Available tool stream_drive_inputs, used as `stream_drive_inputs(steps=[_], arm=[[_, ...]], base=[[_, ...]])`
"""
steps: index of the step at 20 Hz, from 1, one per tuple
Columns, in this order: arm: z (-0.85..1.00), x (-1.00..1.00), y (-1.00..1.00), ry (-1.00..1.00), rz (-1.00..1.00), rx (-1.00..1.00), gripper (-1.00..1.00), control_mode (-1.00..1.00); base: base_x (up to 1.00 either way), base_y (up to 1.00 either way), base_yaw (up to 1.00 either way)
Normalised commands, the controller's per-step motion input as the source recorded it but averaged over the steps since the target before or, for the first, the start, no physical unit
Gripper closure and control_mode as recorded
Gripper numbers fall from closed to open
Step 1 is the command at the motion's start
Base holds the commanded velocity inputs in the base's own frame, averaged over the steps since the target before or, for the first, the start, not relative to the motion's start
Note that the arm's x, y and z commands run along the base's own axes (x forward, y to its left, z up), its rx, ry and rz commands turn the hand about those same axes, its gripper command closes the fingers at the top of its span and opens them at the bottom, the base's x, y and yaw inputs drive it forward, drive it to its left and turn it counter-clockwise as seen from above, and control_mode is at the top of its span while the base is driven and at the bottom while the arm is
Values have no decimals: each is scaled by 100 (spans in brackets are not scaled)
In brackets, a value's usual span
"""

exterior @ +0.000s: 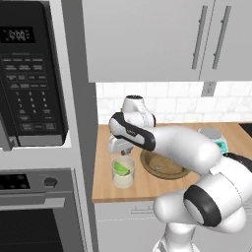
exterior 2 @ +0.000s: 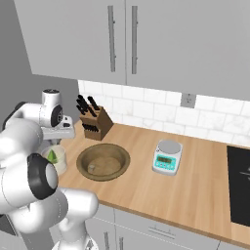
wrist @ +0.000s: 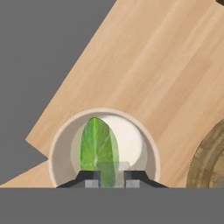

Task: Grab a lemon wedge from the fridge and one ice cube from the ice bowl, and put them in the glass of lemonade.

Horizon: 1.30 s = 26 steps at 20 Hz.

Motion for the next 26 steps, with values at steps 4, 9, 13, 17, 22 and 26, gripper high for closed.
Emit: stream_drive_inputs(steps=[4,9,13,17,22,26], arm=[[-28,0,1,0,0,0,100,-100],[-16,-1,4,-9,0,0,100,-100],[0,0,0,0,0,0,-100,-100],[0,0,0,0,0,0,-100,-100],[0,0,0,0,0,0,-100,-100],[1,0,0,-1,0,0,-100,-100]], base=[[0,0,0],[0,0,0],[0,0,0],[0,0,0],[0,0,0],[0,0,0]])
